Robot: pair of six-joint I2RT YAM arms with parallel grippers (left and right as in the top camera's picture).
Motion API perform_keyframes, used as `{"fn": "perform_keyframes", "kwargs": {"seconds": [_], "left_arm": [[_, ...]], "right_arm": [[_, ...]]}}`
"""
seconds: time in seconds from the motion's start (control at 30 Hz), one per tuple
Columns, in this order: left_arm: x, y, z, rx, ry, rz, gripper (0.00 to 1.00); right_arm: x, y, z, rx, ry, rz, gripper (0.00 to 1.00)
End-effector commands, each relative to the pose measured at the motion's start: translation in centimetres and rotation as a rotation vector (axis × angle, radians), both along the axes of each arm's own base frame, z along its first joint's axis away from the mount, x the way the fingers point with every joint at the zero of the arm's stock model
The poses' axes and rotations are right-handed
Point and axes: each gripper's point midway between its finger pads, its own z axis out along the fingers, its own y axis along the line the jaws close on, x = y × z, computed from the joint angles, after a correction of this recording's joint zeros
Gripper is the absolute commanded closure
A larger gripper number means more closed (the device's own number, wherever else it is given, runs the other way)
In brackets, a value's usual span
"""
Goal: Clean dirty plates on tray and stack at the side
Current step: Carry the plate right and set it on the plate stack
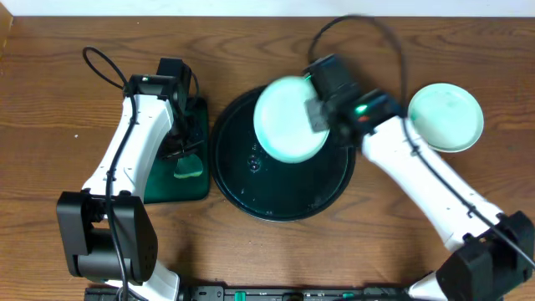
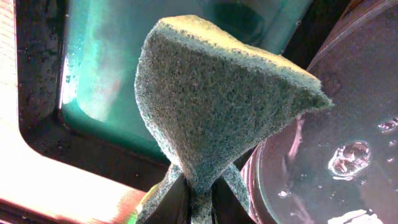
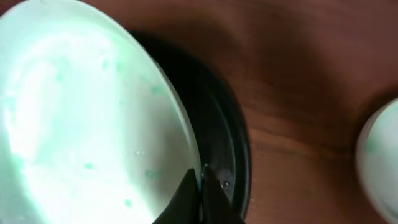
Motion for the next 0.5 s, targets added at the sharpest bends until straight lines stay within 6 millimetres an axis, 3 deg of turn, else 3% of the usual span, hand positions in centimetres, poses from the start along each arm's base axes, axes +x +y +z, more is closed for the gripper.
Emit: {"fn": "perform_keyframes", "kwargs": {"seconds": [0.0, 0.23, 0.47], "left_arm": [[0.4, 0.4, 0.5, 0.015, -0.016, -0.014, 0.88], [0.4, 0.4, 0.5, 0.015, -0.016, -0.014, 0.88], [0.6, 0.3, 0.5, 0.014, -0.025, -0.014, 0.88]], "right_arm": [[1.6, -3.6, 0.1, 0.216, 0.057, -0.236, 0.99], [3.7, -15.3, -0.1, 0.313, 0.07, -0.503, 0.99], [2.3, -26.3, -1.4, 0.313, 0.082, -0.763, 0.99]]}}
